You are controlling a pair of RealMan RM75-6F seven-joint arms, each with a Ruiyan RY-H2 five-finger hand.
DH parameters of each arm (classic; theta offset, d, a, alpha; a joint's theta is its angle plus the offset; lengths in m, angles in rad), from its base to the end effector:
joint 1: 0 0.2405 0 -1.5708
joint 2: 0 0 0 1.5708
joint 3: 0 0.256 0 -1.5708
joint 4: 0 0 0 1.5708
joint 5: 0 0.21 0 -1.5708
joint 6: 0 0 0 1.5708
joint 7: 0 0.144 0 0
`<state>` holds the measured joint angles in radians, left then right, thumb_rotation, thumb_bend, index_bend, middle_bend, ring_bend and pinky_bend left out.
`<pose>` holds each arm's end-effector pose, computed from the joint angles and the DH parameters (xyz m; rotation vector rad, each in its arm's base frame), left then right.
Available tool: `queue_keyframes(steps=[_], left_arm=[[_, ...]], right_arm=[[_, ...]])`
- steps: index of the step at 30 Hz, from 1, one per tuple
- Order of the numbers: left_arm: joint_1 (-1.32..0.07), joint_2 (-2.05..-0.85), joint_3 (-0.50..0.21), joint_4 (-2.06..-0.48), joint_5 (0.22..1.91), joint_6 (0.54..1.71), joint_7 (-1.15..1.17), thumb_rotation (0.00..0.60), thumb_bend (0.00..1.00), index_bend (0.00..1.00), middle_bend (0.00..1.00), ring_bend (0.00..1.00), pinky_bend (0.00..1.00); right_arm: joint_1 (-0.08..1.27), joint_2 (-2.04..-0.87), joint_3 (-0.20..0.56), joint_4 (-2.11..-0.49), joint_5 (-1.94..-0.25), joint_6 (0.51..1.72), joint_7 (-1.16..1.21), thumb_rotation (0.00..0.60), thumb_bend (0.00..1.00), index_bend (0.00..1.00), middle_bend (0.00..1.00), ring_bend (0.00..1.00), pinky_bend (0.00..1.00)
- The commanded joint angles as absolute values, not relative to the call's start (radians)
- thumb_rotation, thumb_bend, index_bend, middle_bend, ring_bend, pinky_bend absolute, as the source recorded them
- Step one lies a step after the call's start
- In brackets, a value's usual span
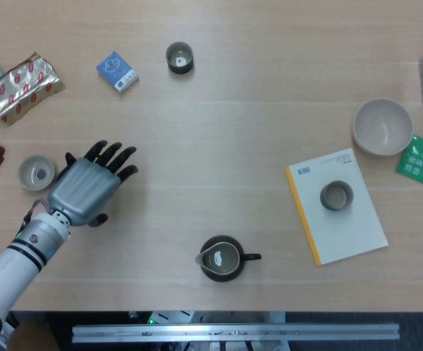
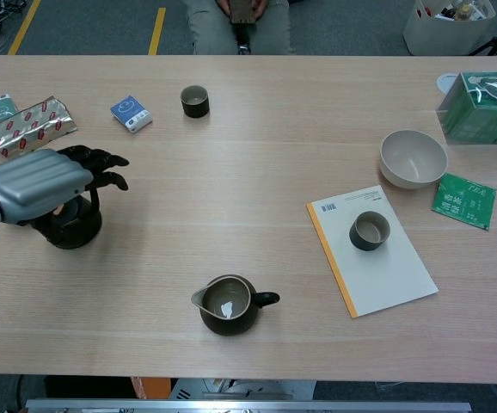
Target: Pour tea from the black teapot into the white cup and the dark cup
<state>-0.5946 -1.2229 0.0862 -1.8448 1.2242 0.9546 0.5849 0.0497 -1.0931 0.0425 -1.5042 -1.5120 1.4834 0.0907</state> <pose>-0.2051 0.2412 0.0304 -2.1467 -0.8009 -0.5398 -0.3389 -0.1695 0.1777 1.3806 -0.8918 0.8496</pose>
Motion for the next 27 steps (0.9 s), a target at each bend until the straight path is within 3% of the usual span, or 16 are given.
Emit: queue_keyframes(steps=[1,7,16,27], left_arm=[[-0.624,-1.255,0.036,-1.791,1.142,0.941,0.597,0.600,0.17,0.14,0.05,0.01,0.07],[-0.654,-1.261,0.005,-1.738,1.008,0.916,0.623,0.587,0.17,0.11,0.04,0.01,0.07],[-0.691,-1.218,0.030,-1.763,0.871,0.868,0.665,0.431,0.17,0.11,0.04,0.01,0.07],[-0.744,-1.200,0.084,-1.811,0.772,0.870,0.733,0.420,0.17,0.12,0.04,0.01,0.07]], right_arm=[[0.046,-1.093,0.043,-1.501,-1.508,1.485,0.095,0.600,0.12,0.36,0.32,0.18,0.22],[0.046,-1.094,0.044,-1.498,-1.508,1.484,0.097,0.600,0.12,0.36,0.32,0.18,0.22],[0.052,-1.095,0.045,-1.501,-1.511,1.478,0.093,0.600,0.12,0.36,0.32,0.18,0.22],[0.049,-1.095,0.045,-1.498,-1.513,1.483,0.101,0.600,0.12,0.36,0.32,0.18,0.22]])
